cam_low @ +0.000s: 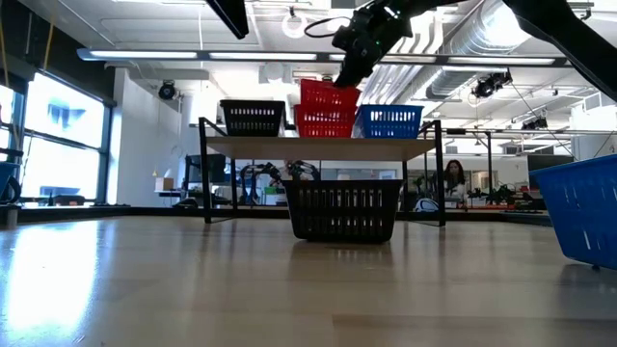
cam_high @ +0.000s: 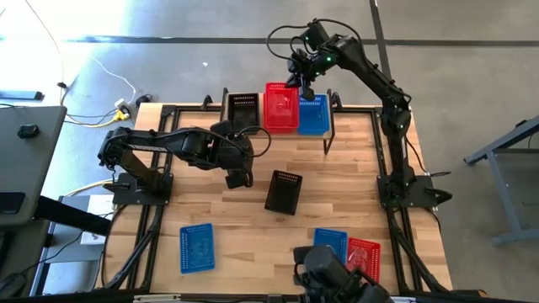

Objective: Stack baskets on shelf by color
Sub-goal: Stack the left red bin on top of the red bin on the shelf, then stack the right blue bin on top of the blue bin on the shelf

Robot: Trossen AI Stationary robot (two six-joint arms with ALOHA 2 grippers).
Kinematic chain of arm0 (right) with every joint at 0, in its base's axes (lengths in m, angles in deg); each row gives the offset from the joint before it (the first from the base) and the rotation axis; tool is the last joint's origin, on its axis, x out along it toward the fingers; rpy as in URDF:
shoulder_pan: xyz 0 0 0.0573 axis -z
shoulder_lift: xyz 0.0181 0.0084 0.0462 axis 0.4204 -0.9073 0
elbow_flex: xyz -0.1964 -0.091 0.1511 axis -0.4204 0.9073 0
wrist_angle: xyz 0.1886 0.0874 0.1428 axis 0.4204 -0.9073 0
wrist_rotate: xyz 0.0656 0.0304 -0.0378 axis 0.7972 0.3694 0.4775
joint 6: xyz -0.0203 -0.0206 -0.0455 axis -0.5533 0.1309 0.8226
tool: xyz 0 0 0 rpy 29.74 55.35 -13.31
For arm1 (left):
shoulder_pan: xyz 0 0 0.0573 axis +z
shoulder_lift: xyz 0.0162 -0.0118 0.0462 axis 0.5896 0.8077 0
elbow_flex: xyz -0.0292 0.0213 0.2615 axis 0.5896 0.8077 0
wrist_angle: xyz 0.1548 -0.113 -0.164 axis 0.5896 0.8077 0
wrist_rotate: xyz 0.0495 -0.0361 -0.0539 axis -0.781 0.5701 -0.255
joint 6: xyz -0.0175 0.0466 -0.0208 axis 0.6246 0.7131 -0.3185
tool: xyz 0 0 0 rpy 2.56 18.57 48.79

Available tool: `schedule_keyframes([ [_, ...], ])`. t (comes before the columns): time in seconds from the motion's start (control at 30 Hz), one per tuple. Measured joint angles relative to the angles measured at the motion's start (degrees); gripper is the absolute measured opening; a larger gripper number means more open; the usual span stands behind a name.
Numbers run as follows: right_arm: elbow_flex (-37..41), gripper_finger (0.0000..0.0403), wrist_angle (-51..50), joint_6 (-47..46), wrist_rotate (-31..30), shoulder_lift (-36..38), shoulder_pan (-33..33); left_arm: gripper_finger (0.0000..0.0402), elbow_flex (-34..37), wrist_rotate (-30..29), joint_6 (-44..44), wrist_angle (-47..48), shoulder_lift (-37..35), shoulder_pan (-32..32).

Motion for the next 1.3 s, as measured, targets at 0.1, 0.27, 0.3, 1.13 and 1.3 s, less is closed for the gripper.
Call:
schedule_keyframes([
  [0.1,0.0,0.0037,0.0,-0.1,0.0,0.0,-0.1,0.0204,0.0,0.0,0.0,0.0,0.0,0.0],
  [0.27,0.0,0.0082,1.0,-0.3,-2.3,0.0,-0.1,0.0204,0.0,0.0,0.0,0.0,0.0,0.0],
  [0.3,0.0,0.0087,1.1,-0.5,-3.0,0.0,-0.1,0.0204,0.0,0.0,0.0,0.0,0.0,0.0],
  [1.13,0.0,0.0099,-11.9,-19.5,-8.6,6.4,-9.9,0.0204,6.1,-1.4,1.0,1.3,-4.0,0.8],
  [1.3,0.0,0.0098,-17.4,-26.2,-13.0,6.7,-15.3,0.0204,13.0,0.5,1.1,-0.3,-8.0,0.4],
])
